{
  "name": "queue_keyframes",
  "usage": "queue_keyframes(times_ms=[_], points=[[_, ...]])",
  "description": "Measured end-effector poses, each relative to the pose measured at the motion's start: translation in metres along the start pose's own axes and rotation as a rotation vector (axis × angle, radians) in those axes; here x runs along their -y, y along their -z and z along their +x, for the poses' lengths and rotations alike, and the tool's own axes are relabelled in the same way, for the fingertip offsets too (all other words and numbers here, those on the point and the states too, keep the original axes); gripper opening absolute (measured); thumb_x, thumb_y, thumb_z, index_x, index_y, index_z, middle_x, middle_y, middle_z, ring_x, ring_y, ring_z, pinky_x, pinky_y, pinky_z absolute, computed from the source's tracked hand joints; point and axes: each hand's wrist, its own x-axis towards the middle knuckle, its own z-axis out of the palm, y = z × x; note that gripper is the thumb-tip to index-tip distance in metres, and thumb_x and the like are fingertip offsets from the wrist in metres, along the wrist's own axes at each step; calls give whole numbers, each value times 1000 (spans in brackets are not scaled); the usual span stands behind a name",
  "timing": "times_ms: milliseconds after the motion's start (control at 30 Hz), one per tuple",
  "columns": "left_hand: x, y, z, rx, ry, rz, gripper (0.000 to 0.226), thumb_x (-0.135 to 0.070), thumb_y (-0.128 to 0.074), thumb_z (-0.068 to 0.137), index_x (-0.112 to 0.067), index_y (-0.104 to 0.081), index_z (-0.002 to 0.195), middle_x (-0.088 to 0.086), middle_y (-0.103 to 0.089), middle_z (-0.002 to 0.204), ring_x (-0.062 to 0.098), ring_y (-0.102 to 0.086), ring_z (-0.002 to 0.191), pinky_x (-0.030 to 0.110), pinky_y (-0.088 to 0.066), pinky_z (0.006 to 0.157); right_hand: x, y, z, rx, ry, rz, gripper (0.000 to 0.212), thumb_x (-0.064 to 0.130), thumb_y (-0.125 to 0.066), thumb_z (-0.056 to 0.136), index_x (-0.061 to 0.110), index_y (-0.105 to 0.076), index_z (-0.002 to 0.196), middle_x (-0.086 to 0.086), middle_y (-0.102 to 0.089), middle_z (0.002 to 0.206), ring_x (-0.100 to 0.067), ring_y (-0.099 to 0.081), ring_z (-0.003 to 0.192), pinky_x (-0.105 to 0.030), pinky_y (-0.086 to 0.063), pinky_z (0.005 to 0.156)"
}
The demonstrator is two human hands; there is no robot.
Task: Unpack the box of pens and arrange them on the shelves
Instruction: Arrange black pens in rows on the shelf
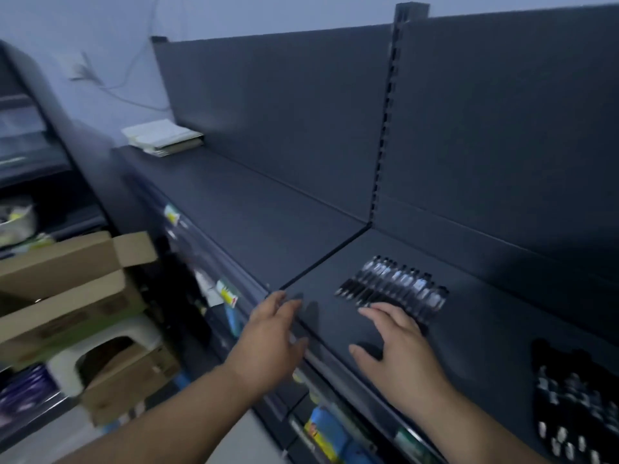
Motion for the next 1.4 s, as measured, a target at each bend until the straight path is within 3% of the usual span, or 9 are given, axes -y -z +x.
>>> queue_keyframes(times_ms=[233,333,567,833,1100,1267,1400], points=[[108,52,-88,-94,288,89,65,-40,-60,86,-24,-36,144,0,-25,152,19,-29,139,24,-21,113,92,-64,12,97,237,27,61,42,-65,86,26,-44,141,12,-38,140,-9,-38,129,-15,-28,105],[169,75,-131,-103,434,72,67,-41,-61,85,-24,-35,144,0,-27,152,20,-33,137,26,-25,111,140,-108,19,218,282,-14,69,50,-64,83,27,-40,143,11,-39,140,-11,-42,128,-25,-34,108],[319,123,-247,-128,720,-40,69,-42,-60,88,-24,-29,147,-3,-27,151,17,-35,134,27,-30,110,267,-224,26,518,257,-36,73,49,-67,81,30,-36,144,3,-43,143,-13,-47,127,-27,-38,106],[435,154,-318,-133,938,-78,69,-41,-61,87,-22,-30,147,-1,-28,151,18,-36,133,29,-34,109,368,-307,47,664,267,-51,71,48,-64,85,31,-32,146,5,-43,140,-13,-44,127,-23,-37,98],[503,164,-260,-125,982,-97,68,-41,-60,88,-24,-31,146,-2,-26,152,18,-37,133,31,-36,108,410,-351,135,682,298,-35,69,48,-65,85,30,-34,145,3,-44,135,-15,-45,124,-25,-41,98],[550,181,-164,-168,966,-65,67,-41,-61,88,-22,-33,146,-1,-27,152,17,-35,135,28,-34,109,432,-376,243,643,366,5,72,48,-65,86,27,-33,147,4,-40,142,-15,-43,127,-24,-38,102],[585,196,-74,-228,969,-79,63,-38,-63,87,-21,-39,143,-2,-33,147,14,-41,128,25,-34,105,450,-394,341,632,403,53,69,40,-69,83,30,-38,144,2,-44,141,-15,-47,122,-20,-38,93]])
